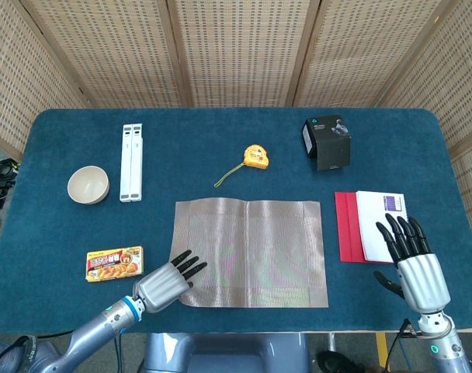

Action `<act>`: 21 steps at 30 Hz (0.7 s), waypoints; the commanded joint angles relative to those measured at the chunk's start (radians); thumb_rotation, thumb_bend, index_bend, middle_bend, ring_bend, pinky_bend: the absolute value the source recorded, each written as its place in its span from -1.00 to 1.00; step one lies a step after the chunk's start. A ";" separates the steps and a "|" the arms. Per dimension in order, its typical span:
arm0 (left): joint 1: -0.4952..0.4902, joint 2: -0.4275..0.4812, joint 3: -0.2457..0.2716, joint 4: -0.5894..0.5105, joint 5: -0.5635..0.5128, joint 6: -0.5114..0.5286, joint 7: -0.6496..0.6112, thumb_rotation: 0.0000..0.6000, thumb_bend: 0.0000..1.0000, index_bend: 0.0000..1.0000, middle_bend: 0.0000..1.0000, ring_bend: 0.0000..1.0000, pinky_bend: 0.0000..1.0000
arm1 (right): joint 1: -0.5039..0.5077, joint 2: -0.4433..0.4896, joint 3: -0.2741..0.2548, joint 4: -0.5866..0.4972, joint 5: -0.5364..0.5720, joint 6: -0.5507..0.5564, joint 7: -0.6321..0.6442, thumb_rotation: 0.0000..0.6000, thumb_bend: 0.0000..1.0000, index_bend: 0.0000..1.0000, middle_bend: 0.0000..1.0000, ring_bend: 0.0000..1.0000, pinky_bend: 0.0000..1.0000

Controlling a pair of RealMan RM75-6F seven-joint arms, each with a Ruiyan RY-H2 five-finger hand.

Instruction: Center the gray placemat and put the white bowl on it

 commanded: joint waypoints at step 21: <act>-0.024 0.075 -0.013 -0.054 -0.011 -0.072 -0.142 1.00 -1.00 -1.00 -1.00 -1.00 -1.00 | 0.002 -0.003 0.000 0.003 0.005 -0.012 -0.007 1.00 -1.00 -1.00 -1.00 -1.00 -1.00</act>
